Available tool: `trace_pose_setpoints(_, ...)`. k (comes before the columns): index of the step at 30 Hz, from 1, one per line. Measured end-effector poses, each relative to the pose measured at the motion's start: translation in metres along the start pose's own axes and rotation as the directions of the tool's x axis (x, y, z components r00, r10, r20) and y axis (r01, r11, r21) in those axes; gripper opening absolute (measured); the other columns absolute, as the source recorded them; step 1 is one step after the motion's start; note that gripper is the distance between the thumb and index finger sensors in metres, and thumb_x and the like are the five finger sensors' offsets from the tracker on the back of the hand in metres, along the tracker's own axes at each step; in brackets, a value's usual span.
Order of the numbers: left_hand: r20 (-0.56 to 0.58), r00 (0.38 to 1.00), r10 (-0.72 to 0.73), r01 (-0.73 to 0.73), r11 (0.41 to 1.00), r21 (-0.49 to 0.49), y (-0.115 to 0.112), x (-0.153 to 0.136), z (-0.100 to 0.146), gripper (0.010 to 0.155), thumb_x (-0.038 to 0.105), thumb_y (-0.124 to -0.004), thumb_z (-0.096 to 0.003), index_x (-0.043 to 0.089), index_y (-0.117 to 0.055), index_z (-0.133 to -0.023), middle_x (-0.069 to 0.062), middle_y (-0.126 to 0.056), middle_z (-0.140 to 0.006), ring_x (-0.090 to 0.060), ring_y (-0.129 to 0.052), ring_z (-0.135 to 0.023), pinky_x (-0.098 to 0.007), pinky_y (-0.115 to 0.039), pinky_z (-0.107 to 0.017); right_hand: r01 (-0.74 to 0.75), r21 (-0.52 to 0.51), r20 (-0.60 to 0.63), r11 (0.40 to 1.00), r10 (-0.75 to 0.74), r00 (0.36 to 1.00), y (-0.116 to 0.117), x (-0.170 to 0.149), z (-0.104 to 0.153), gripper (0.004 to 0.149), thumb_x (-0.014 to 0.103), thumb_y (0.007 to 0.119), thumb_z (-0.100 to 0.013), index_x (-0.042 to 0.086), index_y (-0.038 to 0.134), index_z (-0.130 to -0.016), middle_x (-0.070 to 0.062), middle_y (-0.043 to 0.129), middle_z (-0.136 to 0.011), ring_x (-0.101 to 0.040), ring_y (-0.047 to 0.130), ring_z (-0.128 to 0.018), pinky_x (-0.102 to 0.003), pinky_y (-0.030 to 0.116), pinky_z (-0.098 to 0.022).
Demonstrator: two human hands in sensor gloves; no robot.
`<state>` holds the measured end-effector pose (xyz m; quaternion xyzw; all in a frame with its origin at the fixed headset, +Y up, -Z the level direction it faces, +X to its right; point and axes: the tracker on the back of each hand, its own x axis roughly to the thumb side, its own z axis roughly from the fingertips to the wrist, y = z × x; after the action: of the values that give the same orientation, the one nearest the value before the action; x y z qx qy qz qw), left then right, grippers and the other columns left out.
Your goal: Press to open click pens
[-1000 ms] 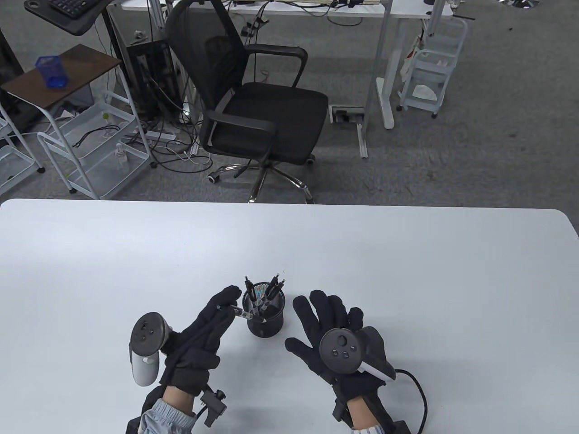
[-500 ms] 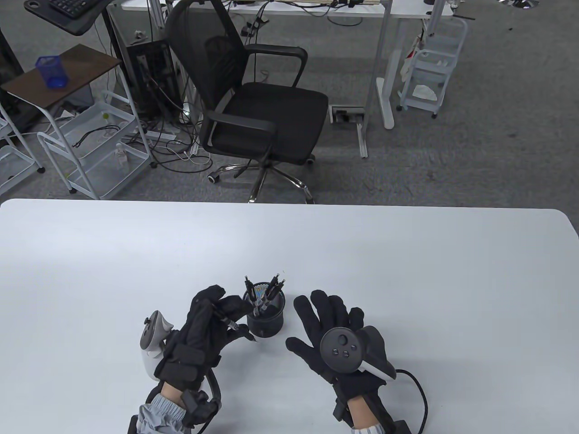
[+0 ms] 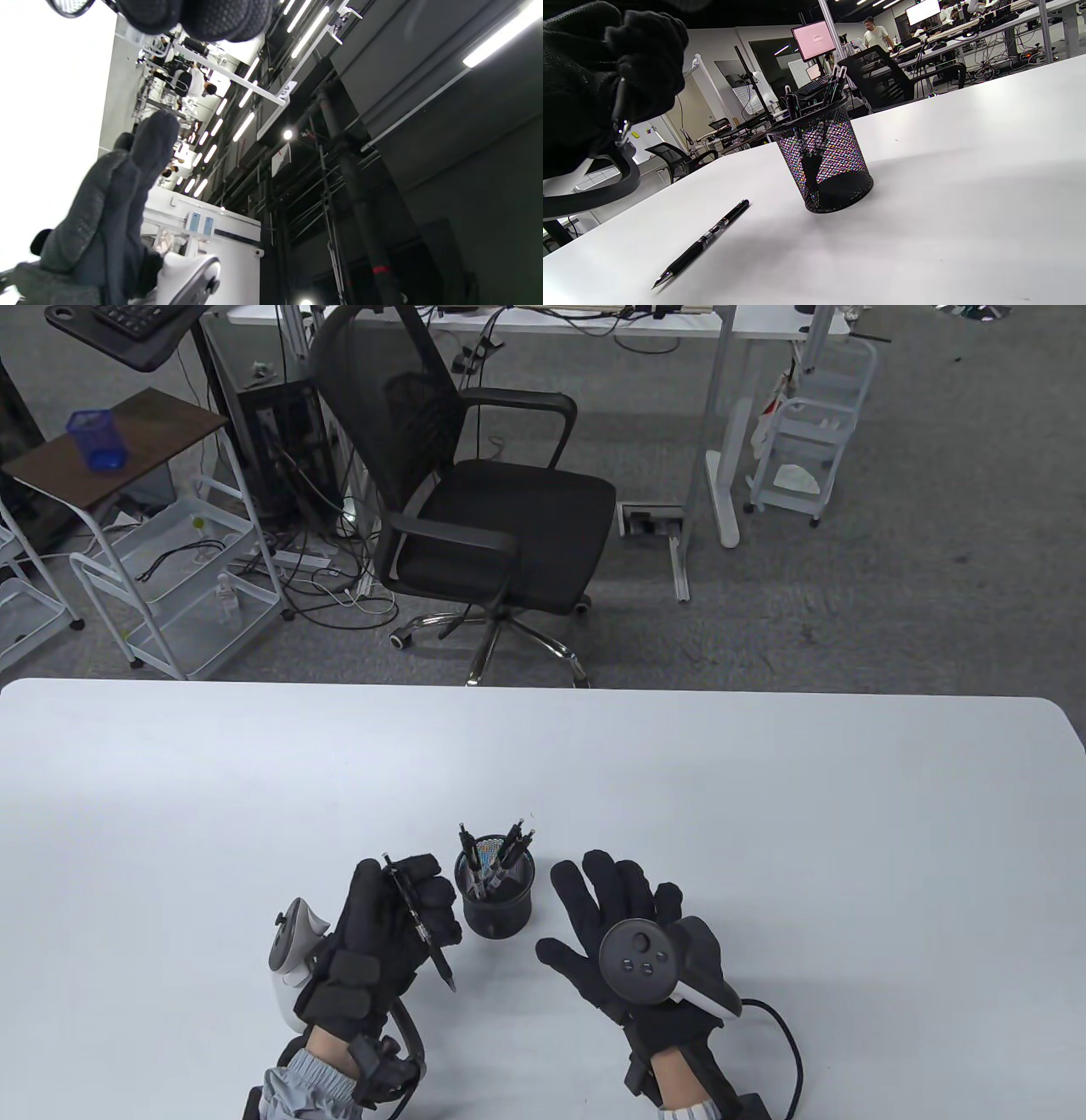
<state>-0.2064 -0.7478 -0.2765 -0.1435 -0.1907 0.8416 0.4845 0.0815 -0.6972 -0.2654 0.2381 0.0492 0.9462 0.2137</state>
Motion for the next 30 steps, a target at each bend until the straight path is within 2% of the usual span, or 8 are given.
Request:
trace_pose_setpoints(5,-0.031,0.998,-0.046,0.048,0.997,0.063,-0.0005,0.0004,0.0029,0.067,0.068,-0.026,-0.0712,0.020,-0.062,-0.102,0.004,-0.084,-0.076,-0.009,-0.086,-0.056,-0.034,-0.083,-0.054,-0.001,0.001,-0.002,1.000,0.001,1.000,0.0000,0.0000,-0.0001,0.076,0.053,0.053,-0.066,0.016,0.019,-0.123,-0.030,0.008,-0.125,-0.064,0.014,-0.107,-0.084,0.007,-0.063)
trace_pose_setpoints(9,-0.034,0.999,-0.030,0.032,0.998,0.053,-0.0012,0.0010,0.0031,0.068,0.069,-0.028,-0.0713,0.021,-0.070,-0.095,0.006,-0.087,-0.065,-0.007,-0.087,-0.047,-0.032,-0.085,-0.047,-0.003,0.003,-0.003,1.000,0.003,1.000,0.0003,0.0002,-0.0004,0.076,0.053,0.052,-0.066,0.016,0.019,-0.123,-0.030,0.008,-0.125,-0.064,0.014,-0.107,-0.084,0.007,-0.063)
trace_pose_setpoints(30,-0.033,0.999,-0.013,0.014,1.000,0.021,-0.0031,-0.0047,0.0009,0.065,0.064,-0.030,-0.0683,0.020,-0.072,-0.090,0.007,-0.088,-0.059,-0.006,-0.087,-0.042,-0.031,-0.085,-0.043,-0.006,0.011,-0.003,1.000,0.006,1.000,0.0013,0.0014,-0.0012,0.076,0.053,0.053,-0.066,0.016,0.019,-0.123,-0.030,0.008,-0.125,-0.064,0.014,-0.107,-0.084,0.007,-0.062)
